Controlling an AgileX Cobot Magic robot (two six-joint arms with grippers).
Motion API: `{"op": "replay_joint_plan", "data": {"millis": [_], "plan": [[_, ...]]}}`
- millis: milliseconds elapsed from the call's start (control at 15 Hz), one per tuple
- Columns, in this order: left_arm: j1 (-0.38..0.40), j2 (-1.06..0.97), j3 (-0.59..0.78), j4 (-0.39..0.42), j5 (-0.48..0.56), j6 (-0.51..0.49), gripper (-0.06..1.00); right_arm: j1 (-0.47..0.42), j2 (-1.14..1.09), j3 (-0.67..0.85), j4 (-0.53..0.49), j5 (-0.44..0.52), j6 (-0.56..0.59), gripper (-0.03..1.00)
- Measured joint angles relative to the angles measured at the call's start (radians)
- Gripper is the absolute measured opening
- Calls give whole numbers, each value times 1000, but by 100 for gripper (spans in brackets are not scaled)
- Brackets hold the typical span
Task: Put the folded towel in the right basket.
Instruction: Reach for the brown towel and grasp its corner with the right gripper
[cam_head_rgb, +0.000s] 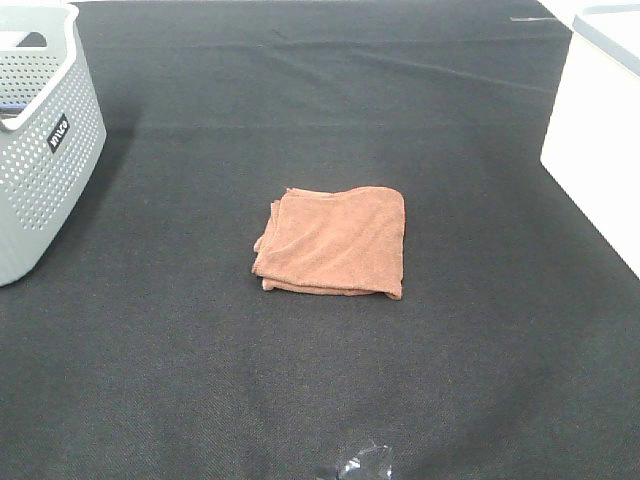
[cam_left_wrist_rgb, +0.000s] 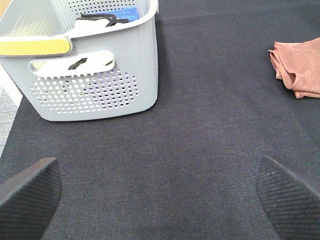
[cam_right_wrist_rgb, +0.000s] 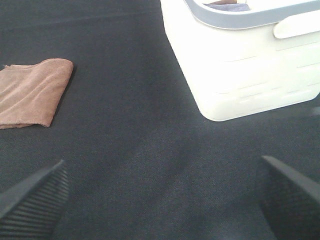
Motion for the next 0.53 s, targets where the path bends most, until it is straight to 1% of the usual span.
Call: {"op": "replay_joint_plan", "data": {"millis": [133, 267, 333, 467, 533], "plan": [[0, 0, 0, 0, 0, 0, 99, 0, 0, 0, -14, 0, -11, 97], [0, 0, 0, 0, 0, 0, 99, 0, 74, -20, -18, -2, -66, 97], [0, 0, 0, 0, 0, 0, 99, 0, 74, -20, -18, -2, -66, 97], [0, 0, 0, 0, 0, 0, 99, 0, 421, -158, 96, 6, -80, 97], [0, 0, 0, 0, 0, 0, 99, 0, 584, -250, 164, 30, -90, 97]]}}
